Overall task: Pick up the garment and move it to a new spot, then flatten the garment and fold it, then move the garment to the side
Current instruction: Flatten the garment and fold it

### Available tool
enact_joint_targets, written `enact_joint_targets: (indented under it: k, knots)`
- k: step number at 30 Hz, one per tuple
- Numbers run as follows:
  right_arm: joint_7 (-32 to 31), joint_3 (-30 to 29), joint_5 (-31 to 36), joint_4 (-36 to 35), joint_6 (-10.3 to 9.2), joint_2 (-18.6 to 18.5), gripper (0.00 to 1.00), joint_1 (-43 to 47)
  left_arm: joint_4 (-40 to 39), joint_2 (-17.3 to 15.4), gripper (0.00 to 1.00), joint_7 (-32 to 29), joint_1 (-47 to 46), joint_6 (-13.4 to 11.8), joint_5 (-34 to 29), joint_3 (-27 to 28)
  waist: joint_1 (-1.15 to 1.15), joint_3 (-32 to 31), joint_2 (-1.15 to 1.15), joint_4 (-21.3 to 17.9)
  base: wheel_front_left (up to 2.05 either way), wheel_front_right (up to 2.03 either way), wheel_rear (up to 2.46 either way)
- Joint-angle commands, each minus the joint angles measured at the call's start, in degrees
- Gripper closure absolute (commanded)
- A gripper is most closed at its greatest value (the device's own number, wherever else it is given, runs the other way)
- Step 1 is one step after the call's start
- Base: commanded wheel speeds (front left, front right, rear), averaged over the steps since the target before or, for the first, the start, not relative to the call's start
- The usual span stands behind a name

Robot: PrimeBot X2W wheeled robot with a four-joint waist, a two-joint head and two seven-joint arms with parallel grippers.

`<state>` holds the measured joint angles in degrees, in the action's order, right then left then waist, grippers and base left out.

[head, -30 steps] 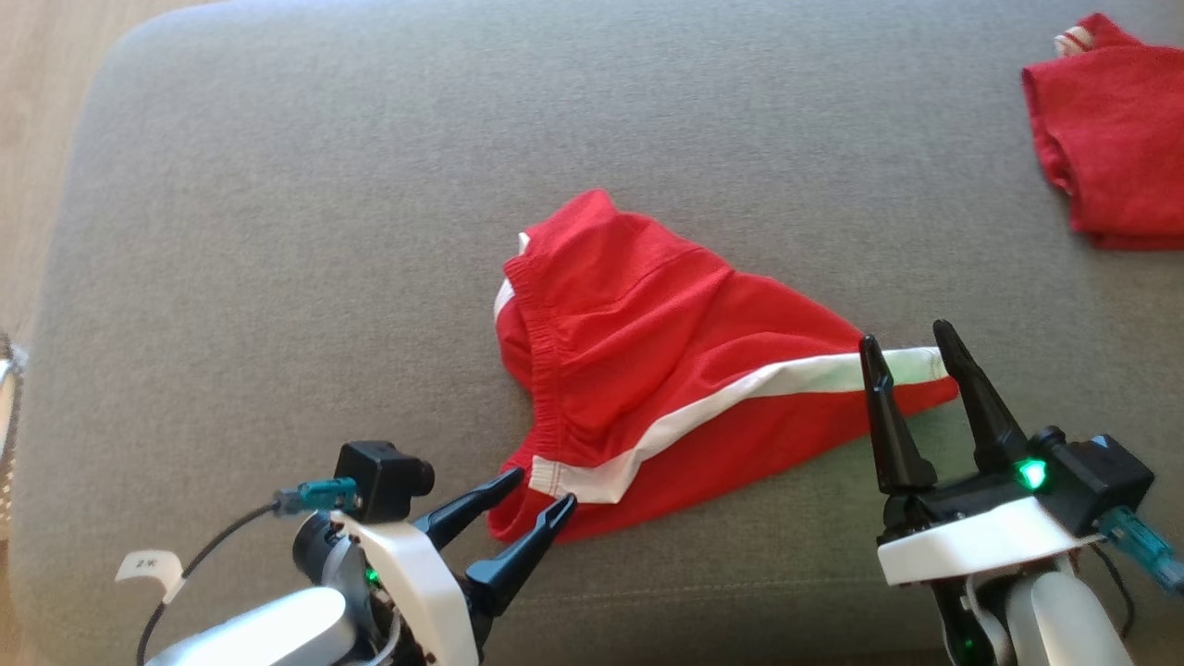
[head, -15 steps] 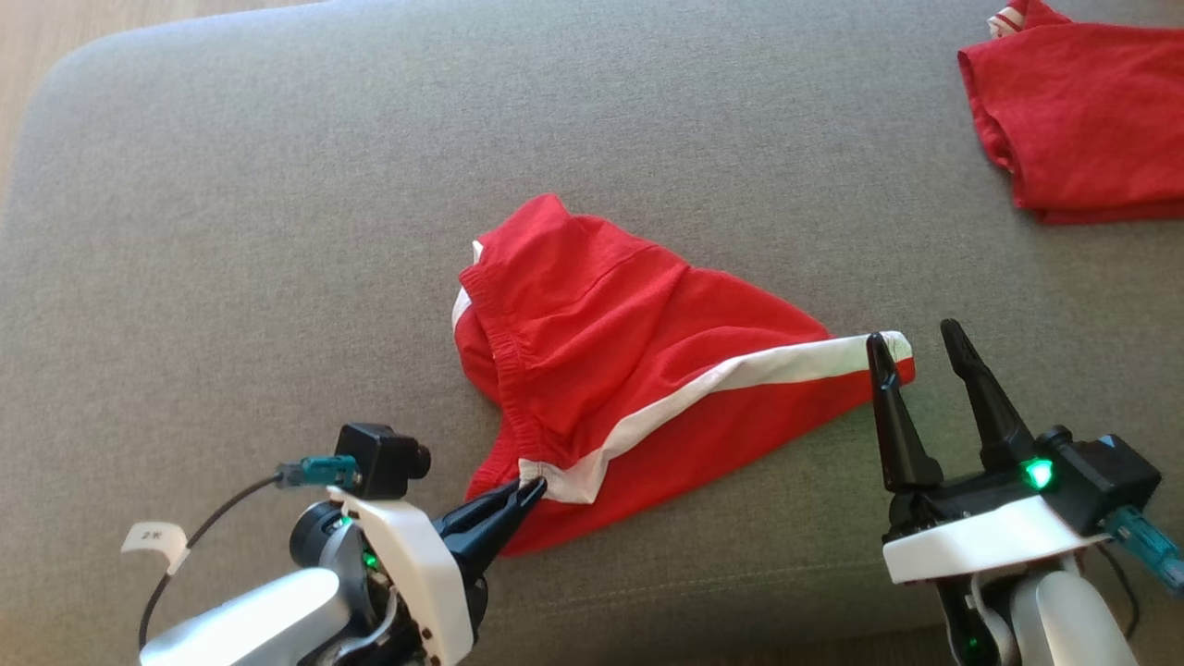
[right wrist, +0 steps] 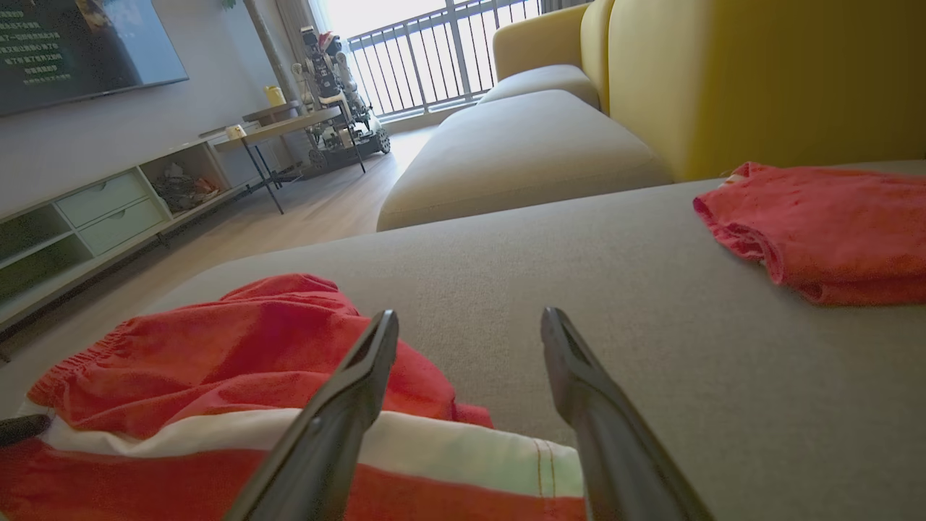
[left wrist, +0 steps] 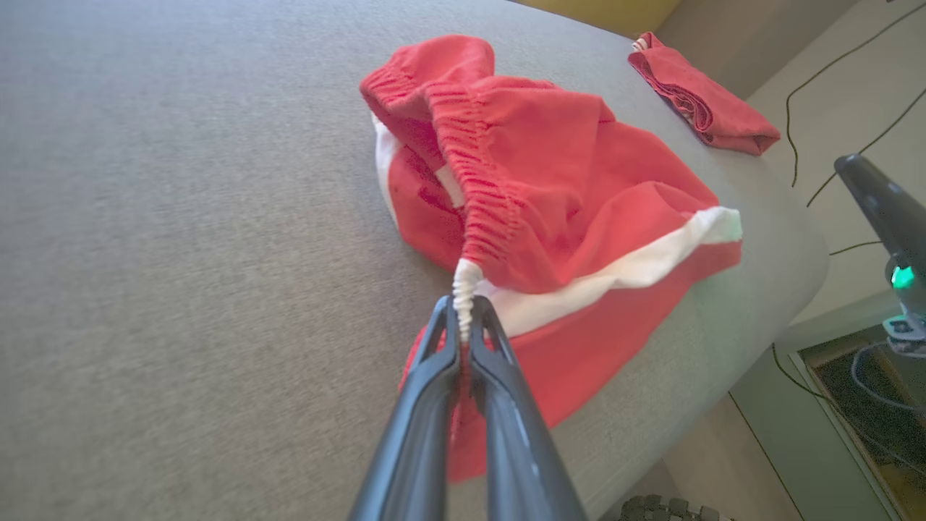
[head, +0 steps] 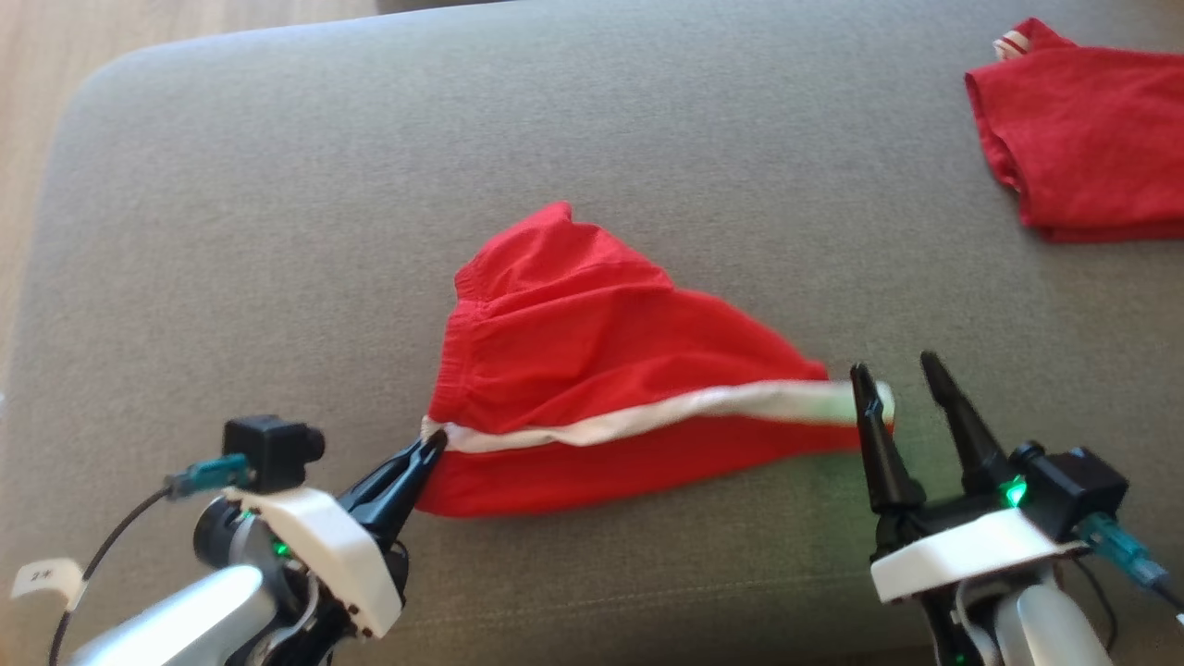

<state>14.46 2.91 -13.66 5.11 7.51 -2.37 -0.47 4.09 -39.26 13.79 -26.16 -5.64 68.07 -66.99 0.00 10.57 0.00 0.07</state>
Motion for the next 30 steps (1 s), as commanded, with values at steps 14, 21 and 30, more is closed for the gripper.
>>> enact_joint_targets:
  k: [14,21,30]
  knots:
    - [0.54,7.44,-4.51,3.92,-0.02,-5.21,0.00,5.81,-0.38,0.14,1.00,1.19,4.49,0.23,-5.14,13.56,0.00,0.64,0.00,2.89,0.00,0.00,0.00]
    - [0.54,13.31,-2.90,3.89,-0.02,-10.24,0.00,9.96,0.53,1.41,1.00,1.20,5.93,1.50,-7.94,18.92,0.00,2.51,0.00,2.10,0.00,0.00,0.00]
    - [0.54,22.60,-5.81,10.20,-0.02,-13.74,0.00,5.78,2.17,2.46,1.00,1.20,6.13,3.03,-9.55,20.07,0.00,3.04,0.00,2.24,0.00,0.00,0.00]
